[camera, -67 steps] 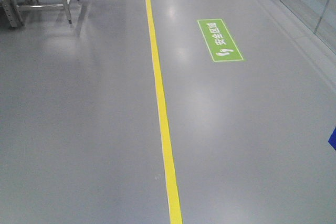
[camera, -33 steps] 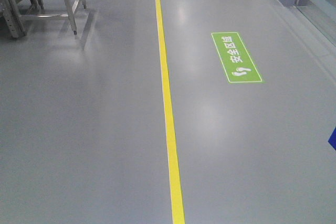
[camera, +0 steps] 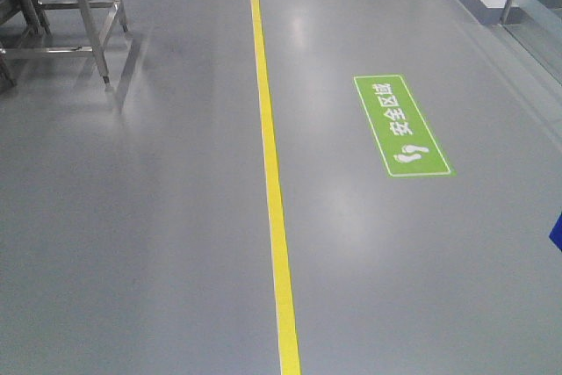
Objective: Pour parts from conveyor to right shelf
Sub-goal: 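Drive along the yellow floor line past the metal carts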
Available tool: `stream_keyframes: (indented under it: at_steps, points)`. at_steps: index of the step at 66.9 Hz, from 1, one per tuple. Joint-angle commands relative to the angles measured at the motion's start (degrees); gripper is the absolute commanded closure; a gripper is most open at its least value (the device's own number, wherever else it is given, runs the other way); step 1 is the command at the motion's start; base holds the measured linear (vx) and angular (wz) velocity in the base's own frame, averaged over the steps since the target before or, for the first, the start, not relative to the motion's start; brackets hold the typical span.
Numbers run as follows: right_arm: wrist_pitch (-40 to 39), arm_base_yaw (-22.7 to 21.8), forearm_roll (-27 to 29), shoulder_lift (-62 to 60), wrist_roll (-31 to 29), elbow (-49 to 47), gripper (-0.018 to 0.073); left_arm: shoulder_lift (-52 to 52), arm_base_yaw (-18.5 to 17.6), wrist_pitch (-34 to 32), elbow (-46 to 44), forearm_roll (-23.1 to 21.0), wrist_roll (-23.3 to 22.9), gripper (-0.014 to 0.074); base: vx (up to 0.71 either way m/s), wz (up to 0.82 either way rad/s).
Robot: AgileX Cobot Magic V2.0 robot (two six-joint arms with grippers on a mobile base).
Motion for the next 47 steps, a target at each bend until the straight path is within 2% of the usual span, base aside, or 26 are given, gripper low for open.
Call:
stream_keyframes:
  at_steps: [1, 47]
  points:
    - [-4.8, -0.2, -0.6, 0.6, -0.6, -1.4, 0.0564, -0.5, -0.1, -4.5, 1.5, -0.5, -0.4, 0.0603, 0.6, 0.05]
    - [-4.8, -0.2, -0.6, 0.6, -0.6, -1.4, 0.0564, -0.5, -0.1, -4.5, 1.5, -0.5, -0.4, 0.0603, 0.66, 0.15]
